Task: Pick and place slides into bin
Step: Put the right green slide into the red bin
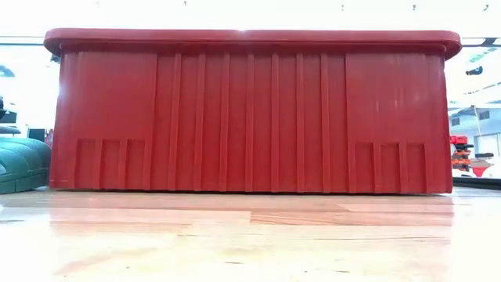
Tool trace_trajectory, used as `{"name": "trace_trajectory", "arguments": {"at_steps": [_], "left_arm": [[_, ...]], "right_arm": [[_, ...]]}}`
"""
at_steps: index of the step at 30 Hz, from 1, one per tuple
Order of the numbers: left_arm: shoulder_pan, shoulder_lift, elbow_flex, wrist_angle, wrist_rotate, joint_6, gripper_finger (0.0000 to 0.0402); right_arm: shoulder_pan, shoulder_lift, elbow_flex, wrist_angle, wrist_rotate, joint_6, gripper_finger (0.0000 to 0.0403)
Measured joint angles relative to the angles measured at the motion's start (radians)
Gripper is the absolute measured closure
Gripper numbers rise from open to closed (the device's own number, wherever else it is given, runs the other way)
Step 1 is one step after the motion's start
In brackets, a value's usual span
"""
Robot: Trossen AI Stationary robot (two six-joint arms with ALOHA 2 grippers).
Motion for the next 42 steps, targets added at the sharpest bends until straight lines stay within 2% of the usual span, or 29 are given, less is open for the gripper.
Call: {"name": "trace_trajectory", "arguments": {"at_steps": [5,11,15,19,24,28,37,42], "left_arm": [[0.0,0.0,0.0,0.04,0.0,0.011,0.0005],[0.0,0.018,0.0,0.156,-0.003,0.123,0.0005],[0.002,0.044,0.0,0.25,-0.003,0.188,0.0005],[0.003,0.087,0.0,0.328,-0.012,0.269,0.0005],[0.003,0.155,0.0,0.409,-0.082,0.282,0.0005],[0.003,0.203,0.0,0.411,-0.11,0.265,0.0005],[0.015,0.242,0.0,0.442,-0.124,0.274,0.0005],[0.026,0.233,0.0,0.443,-0.126,0.274,0.0005]], "right_arm": [[-0.201,0.042,0.0,-0.055,-0.243,-0.178,0.0392],[-0.411,0.155,0.0,-0.094,-0.589,-0.427,0.0392],[-0.491,0.255,0.0,-0.116,-0.779,-0.607,0.0392],[-0.515,0.356,0.0,-0.149,-0.886,-0.8,0.0392],[-0.497,0.466,0.0,-0.193,-0.919,-0.996,0.0392],[-0.484,0.541,0.0,-0.241,-0.917,-1.097,0.0392],[-0.495,0.656,0.0,-0.239,-0.869,-1.114,0.0392],[-0.501,0.693,0.0,-0.238,-0.783,-1.114,0.0385]]}}
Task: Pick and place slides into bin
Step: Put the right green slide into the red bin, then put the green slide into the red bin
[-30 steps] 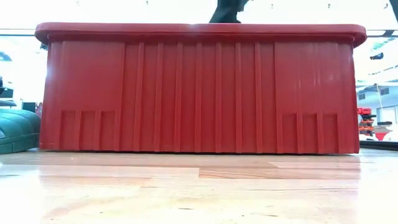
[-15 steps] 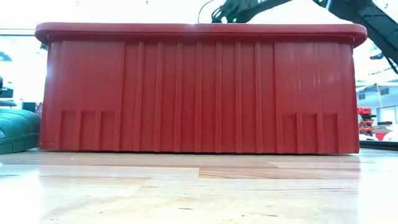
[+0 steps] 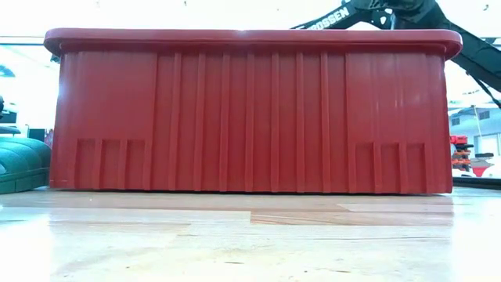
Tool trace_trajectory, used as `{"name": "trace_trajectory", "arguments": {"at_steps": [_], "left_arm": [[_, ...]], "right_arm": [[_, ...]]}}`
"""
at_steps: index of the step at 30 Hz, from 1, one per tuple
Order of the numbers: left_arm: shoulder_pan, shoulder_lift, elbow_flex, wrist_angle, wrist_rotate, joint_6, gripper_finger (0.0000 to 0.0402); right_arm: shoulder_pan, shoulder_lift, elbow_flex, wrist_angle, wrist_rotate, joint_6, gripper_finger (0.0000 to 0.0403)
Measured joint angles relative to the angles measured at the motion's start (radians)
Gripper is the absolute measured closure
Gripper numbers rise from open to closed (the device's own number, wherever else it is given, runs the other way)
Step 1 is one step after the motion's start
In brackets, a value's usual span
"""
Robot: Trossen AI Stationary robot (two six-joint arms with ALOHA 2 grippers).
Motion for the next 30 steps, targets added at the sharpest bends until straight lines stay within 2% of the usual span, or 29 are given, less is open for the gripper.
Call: {"name": "trace_trajectory", "arguments": {"at_steps": [18,26,30], "left_arm": [[0.0,-0.033,0.0,-0.033,0.001,0.05,0.0005],[-0.005,-0.073,0.0,-0.173,0.004,0.061,0.0005],[-0.026,-0.096,0.0,-0.2,0.055,0.021,0.0005]], "right_arm": [[0.005,-0.022,0.0,0.059,0.041,0.039,0.0289],[0.027,-0.147,0.0,0.118,0.151,0.157,0.0245],[0.045,-0.232,0.0,0.154,0.181,0.297,0.0232]]}}
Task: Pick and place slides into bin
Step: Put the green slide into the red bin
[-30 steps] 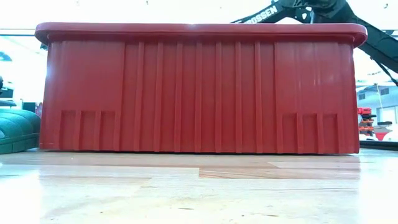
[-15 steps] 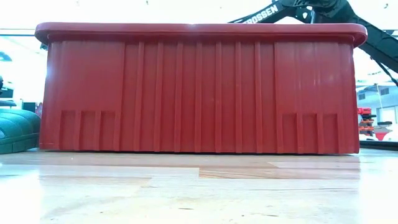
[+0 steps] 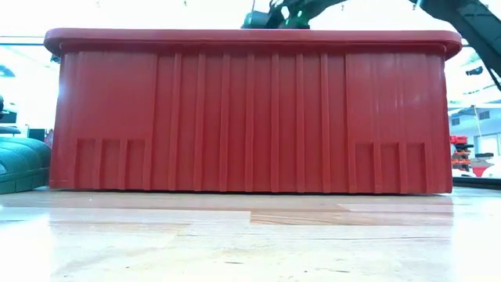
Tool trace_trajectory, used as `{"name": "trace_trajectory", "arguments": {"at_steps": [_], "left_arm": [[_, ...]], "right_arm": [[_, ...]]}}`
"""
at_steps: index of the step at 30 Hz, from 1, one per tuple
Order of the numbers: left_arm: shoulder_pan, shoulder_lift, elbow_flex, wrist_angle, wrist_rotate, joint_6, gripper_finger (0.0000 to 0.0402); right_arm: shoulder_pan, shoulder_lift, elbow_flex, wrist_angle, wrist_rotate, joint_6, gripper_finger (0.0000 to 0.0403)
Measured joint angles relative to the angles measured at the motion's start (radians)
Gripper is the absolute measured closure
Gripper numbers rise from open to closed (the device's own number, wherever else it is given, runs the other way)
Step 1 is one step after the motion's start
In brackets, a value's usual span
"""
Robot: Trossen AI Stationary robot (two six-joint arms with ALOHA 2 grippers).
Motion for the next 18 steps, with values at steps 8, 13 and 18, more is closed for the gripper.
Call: {"name": "trace_trajectory", "arguments": {"at_steps": [8,13,18], "left_arm": [[-0.047,-0.02,0.0,-0.017,0.269,-0.188,0.0005],[-0.07,-0.02,0.0,-0.124,0.31,-0.171,0.0005],[-0.118,-0.021,0.0,-0.337,0.45,-0.208,0.0005]], "right_arm": [[0.093,-0.137,0.0,0.026,0.107,0.233,0.0235],[0.187,-0.21,0.0,0.026,0.225,0.391,0.0244],[0.304,-0.271,0.0,0.013,0.35,0.528,0.0252]]}}
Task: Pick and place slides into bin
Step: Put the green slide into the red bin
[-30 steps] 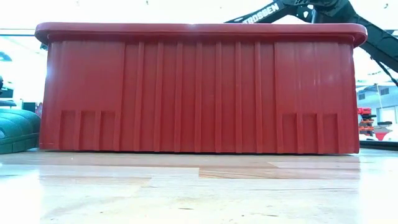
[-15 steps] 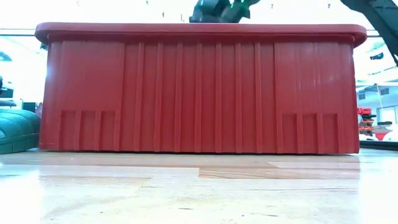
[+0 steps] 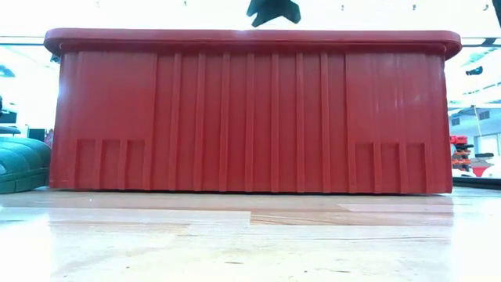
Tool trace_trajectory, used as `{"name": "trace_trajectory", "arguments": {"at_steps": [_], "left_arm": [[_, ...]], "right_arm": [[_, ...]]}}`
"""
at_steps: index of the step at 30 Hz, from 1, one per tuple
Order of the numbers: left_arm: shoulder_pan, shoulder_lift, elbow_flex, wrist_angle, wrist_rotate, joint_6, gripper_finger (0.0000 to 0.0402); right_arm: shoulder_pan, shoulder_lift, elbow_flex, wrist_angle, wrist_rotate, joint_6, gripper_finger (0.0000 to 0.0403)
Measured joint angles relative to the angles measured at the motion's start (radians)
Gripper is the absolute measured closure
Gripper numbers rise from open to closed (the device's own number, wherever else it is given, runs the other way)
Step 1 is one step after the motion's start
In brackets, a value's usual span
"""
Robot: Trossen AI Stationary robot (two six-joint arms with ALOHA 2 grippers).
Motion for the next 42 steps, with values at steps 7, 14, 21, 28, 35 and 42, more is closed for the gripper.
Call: {"name": "trace_trajectory", "arguments": {"at_steps": [7,14,21,28,35,42], "left_arm": [[-0.162,0.018,0.109,-0.485,0.034,-0.262,0.0005],[-0.378,0.047,0.181,-0.699,0.025,-0.571,0.0005],[-0.524,0.062,0.029,-0.846,0.012,-0.714,0.0005],[-0.587,0.119,-0.094,-0.653,-0.215,-0.684,0.0005],[-0.626,0.229,-0.175,-0.639,-0.397,-0.605,0.0005],[-0.62,0.294,-0.233,-0.619,-0.435,-0.555,0.0005]], "right_arm": [[0.131,-0.045,0.0,-0.057,0.201,0.074,0.0258],[0.134,-0.049,0.0,-0.089,0.342,0.072,0.0257],[0.084,-0.044,0.0,-0.11,0.351,0.036,0.0258],[0.065,-0.044,0.0,-0.131,0.351,-0.025,0.0257],[0.056,-0.044,0.0,-0.131,0.351,-0.065,0.0259],[0.054,-0.044,0.0,-0.134,0.352,-0.065,0.0259]]}}
